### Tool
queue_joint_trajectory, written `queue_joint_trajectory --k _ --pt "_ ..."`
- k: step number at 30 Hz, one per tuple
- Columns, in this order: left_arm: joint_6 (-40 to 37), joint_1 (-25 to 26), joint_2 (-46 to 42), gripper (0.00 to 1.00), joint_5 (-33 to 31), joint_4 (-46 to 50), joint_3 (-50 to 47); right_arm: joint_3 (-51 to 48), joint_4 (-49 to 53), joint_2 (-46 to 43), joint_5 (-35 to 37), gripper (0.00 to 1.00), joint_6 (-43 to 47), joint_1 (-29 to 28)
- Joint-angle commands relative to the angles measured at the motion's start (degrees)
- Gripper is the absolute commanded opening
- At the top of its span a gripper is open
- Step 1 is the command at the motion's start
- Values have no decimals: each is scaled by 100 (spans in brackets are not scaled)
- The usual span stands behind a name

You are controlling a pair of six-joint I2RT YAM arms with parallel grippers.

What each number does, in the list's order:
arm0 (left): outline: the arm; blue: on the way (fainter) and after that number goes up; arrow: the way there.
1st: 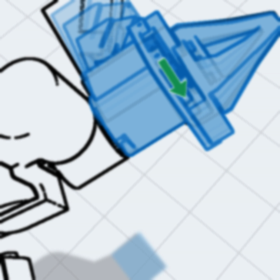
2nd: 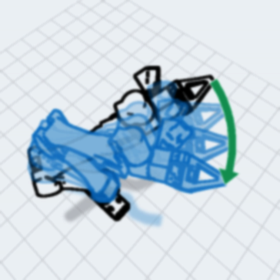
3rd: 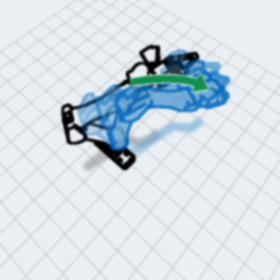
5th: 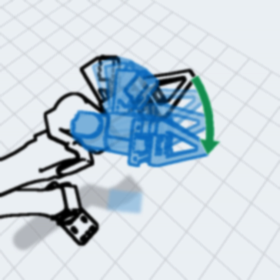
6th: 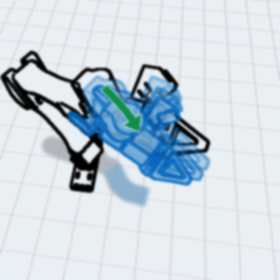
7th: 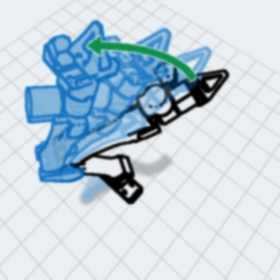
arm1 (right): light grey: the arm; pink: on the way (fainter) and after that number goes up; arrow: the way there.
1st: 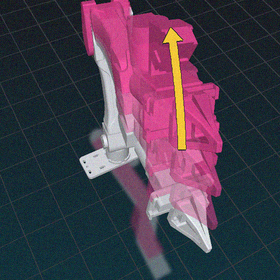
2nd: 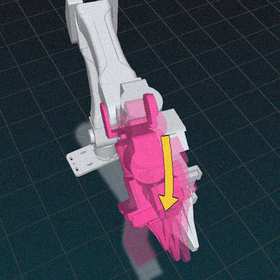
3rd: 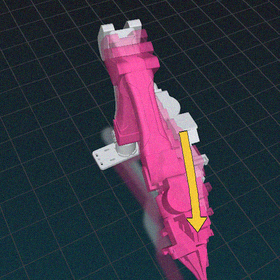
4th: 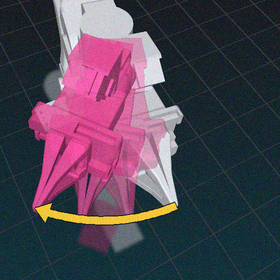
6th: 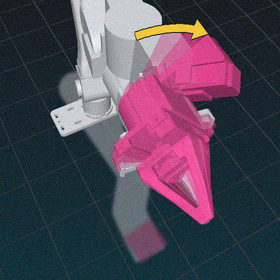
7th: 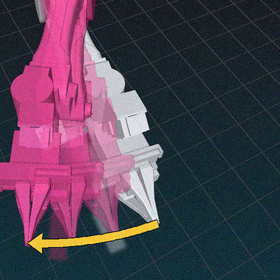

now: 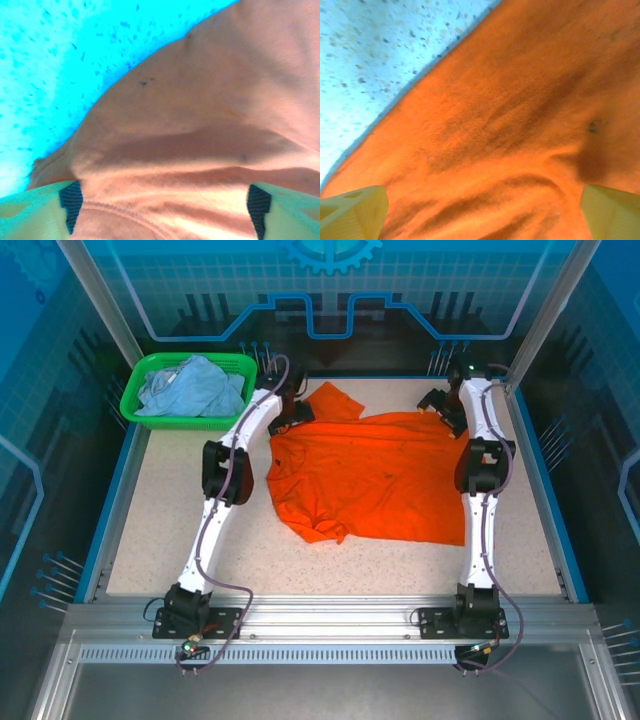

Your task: Fold and stack the t-shirts

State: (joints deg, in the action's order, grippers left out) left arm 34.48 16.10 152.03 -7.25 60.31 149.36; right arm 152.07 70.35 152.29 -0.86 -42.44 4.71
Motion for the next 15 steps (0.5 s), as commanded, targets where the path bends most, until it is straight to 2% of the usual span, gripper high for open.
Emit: queue_joint_trajectory --k 1,4,7,10,15 --pt "75 99 -1307 92 423 37 -157 -314 -6 -1153 -233 100 252 -182" --pt "171 167 -2264 92 514 -83 -1342 -1318 87 -2242 231 100 468 -401" --pt "343 252 -3472 91 813 -707 -3399 -3327 -251 -3638 510 100 410 -490" --pt "494 286 -4548 89 1487 -1370 -5372 -5550 -719 -5091 519 98 122 -511" --pt "96 427 -5398 83 2757 -1486 -7372 -8214 -828 -6614 573 93 -341 -522"
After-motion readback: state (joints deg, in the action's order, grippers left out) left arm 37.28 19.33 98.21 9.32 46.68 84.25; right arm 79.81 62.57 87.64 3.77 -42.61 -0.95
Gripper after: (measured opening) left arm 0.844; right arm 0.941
